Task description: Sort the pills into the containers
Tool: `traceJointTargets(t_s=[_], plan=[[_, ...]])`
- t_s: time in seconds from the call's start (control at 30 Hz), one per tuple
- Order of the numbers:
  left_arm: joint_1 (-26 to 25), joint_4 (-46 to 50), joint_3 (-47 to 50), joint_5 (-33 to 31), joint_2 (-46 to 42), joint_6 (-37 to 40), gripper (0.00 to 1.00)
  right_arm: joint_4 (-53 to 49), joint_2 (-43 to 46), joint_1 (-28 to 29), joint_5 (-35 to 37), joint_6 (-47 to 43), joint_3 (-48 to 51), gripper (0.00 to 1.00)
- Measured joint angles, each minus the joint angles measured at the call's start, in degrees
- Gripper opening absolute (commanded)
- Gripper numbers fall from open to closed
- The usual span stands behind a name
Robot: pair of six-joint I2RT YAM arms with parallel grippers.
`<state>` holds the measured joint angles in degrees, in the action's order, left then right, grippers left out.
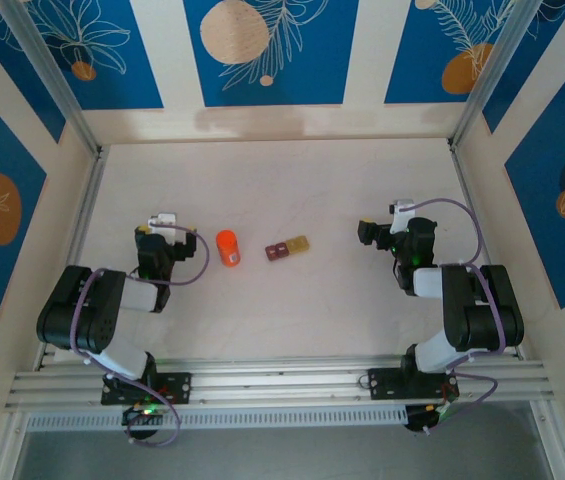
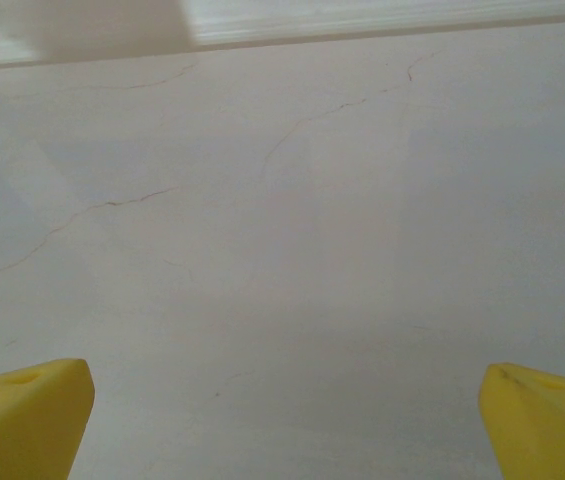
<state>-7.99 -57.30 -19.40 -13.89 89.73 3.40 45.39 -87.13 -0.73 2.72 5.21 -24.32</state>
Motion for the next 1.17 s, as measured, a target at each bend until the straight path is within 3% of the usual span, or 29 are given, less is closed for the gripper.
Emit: traceJointTargets(t_s=[0.97,1.17], plan=[[0.0,1.1,0.0,0.4,0.0,0.0,1.0,0.0,0.0,0.0,0.0,0.0,0.0,0.99],[3.3,3.9,-2.1,5.3,0.1,-0.3,1.0,0.0,0.0,0.0,0.0,0.0,0.0,0.99]])
